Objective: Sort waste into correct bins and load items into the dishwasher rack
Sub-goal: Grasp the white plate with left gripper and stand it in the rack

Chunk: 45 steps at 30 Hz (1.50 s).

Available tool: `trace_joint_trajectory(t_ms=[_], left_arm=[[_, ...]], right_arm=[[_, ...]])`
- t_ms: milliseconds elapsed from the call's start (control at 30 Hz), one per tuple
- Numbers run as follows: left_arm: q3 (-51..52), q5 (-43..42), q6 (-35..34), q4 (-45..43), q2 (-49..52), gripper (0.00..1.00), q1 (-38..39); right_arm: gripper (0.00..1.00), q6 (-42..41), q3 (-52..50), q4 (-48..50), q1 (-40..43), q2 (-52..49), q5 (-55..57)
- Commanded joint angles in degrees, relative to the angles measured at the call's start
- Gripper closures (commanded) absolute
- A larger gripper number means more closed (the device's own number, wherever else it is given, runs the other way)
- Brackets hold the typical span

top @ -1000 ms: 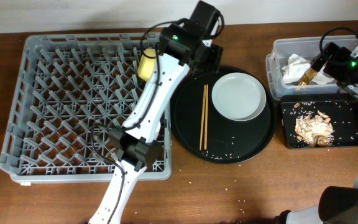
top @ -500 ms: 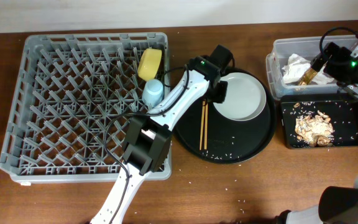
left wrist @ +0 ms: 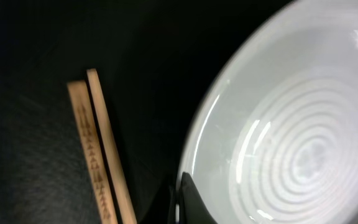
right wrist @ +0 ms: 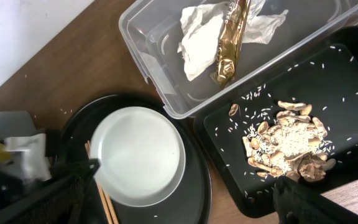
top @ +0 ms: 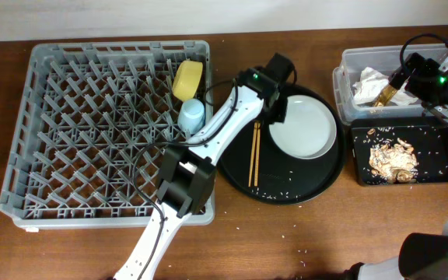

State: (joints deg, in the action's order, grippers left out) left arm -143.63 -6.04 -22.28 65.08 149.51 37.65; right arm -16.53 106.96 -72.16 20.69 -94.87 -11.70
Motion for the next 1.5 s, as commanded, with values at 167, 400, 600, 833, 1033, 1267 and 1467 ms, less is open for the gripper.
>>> trace_joint_trajectory(t_ms=[167,400,600,833,1033,1267,1467], left_arm=[[-19.34,46.29,27.98,9.64,-18.58,1.0,-9.4],[-8.28,62.49,29.18,6.73,-18.23,1.0,-21.35],[10.75,62.86,29.2,-4.04,-18.23,1.0,-21.31],[10.75,46.8,29.18,-5.29,-18.23,0.57,-18.32],[5.4,35.67,27.47,-8.0,-19.98,0.46,-19.69],[-0.7,-7.8,24.61,7.5,-26.64,0.35,-18.05],[2.82,-9.03,17.53,12.52,-26.62,0.38,-10.71]], right_arm=[[0.02,-0.26,0.94,-0.02,-0.04,0.48,-0.11],[0.02,-0.26,0.94,-0.02,-0.02,0.48,-0.11],[0.02,-0.26,0.94,-0.02,-0.02,0.48,-0.11],[0.02,-0.26,0.94,-0.02,-0.04,0.48,-0.11],[0.02,-0.26,0.94,-0.02,-0.02,0.48,-0.11],[0.01,-0.26,0.94,-0.02,-0.02,0.48,-0.11],[0.01,-0.26,0.94,0.17,-0.02,0.48,-0.11]])
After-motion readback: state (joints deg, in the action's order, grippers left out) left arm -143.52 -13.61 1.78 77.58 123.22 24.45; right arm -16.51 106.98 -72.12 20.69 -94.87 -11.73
